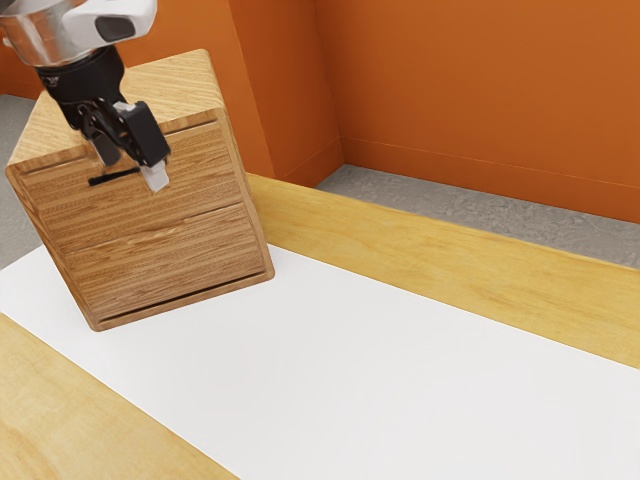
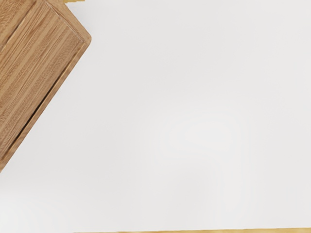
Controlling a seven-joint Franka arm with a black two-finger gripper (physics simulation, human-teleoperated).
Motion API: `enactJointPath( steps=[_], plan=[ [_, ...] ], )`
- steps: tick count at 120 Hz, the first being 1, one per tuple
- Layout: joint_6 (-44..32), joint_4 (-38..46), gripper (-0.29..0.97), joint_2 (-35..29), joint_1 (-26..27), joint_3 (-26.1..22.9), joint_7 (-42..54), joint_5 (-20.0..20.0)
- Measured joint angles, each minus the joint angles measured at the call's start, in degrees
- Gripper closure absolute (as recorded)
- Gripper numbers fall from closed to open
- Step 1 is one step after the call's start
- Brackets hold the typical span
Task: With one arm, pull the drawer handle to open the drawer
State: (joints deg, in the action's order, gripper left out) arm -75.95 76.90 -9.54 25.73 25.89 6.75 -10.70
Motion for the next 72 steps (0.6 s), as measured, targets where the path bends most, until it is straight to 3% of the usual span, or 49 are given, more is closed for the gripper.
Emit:
enactJointPath(
  steps=[22, 40, 62, 72],
  plan=[
    [-4.40, -0.06, 0.00, -0.48, -0.06, 0.87, 1.42, 0.60],
    [-6.91, -1.96, 0.00, -0.18, 0.35, -1.92, 5.33, 0.42],
    [-9.92, 7.81, 0.00, -4.09, -0.63, -2.52, 10.27, -4.52],
    [-10.69, 10.29, 0.00, -5.58, -0.50, -5.51, 12.06, -5.92]
  ],
)
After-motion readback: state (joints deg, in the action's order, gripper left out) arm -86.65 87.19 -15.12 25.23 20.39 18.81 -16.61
